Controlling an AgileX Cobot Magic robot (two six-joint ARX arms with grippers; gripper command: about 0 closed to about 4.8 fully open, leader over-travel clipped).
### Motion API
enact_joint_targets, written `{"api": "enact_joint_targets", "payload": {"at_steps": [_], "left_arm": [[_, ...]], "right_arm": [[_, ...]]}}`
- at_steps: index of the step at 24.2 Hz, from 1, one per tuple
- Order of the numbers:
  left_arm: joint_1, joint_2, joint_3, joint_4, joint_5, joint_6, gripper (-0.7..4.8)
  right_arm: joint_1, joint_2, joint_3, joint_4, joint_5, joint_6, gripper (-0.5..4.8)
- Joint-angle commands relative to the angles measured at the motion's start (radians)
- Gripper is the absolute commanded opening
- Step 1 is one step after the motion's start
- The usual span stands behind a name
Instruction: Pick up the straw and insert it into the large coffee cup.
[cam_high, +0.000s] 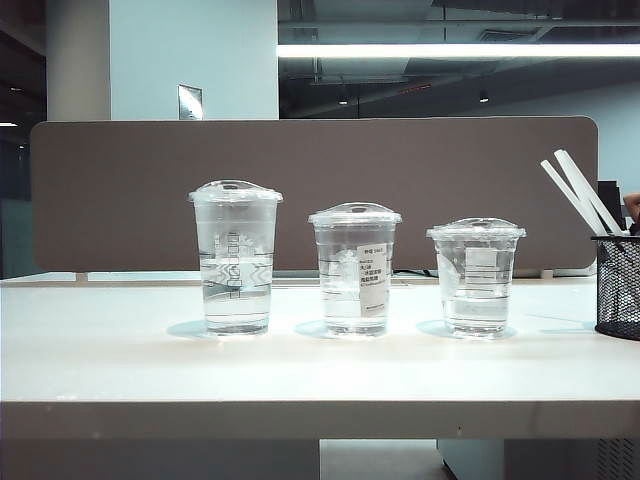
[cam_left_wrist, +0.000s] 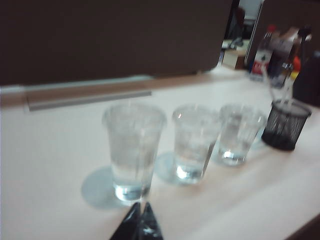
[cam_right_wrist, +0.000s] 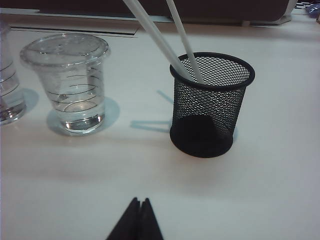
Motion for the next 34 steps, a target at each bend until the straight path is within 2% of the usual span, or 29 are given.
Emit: {"api": "enact_joint_targets", "payload": {"at_steps": [1, 2, 3, 4, 7, 11, 13, 16, 24, 29, 34], "left_arm": [[-0.012, 0.117, 0.191, -0.052, 0.066, -0.003, -0.05], [-0.012, 0.151, 0.255, -0.1, 0.092, -0.003, -0.05], [-0.012, 0.206, 0.375, -0.215, 0.121, -0.002, -0.05], [-0.012, 0.227, 0.429, -0.277, 0.12, 0.002, -0.05], [-0.012, 0.293, 0.666, -0.596, 0.111, 0.009, -0.05], [-0.011, 0.286, 0.826, -0.903, 0.113, 0.086, -0.05], [-0.011, 0.272, 0.858, -1.014, 0.113, 0.11, -0.05], [-0.011, 0.22, 0.86, -1.043, 0.142, 0.117, -0.05], [-0.015, 0.211, 0.859, -1.061, 0.139, 0.117, -0.05], [-0.063, 0.212, 0.859, -1.061, 0.138, 0.117, -0.05], [-0.062, 0.211, 0.859, -1.061, 0.138, 0.117, -0.05]], "right_arm": [[0.001, -0.001, 0.002, 0.008, -0.001, -0.002, -0.01], [0.001, -0.001, 0.002, 0.008, -0.001, -0.002, -0.01], [0.001, -0.001, 0.002, 0.008, -0.001, -0.002, -0.01], [0.001, -0.001, 0.002, 0.008, -0.001, -0.002, -0.01], [0.001, -0.001, 0.002, 0.008, -0.001, -0.002, -0.01], [0.001, -0.001, 0.002, 0.008, -0.001, -0.002, -0.01], [0.001, -0.001, 0.002, 0.008, -0.001, -0.002, -0.01], [0.001, -0.001, 0.002, 0.008, -0.001, -0.002, -0.01], [0.001, -0.001, 0.002, 0.008, -0.001, -0.002, -0.01], [0.001, -0.001, 0.002, 0.008, -0.001, -0.002, -0.01], [0.001, -0.001, 0.002, 0.01, -0.004, -0.002, -0.01]]}}
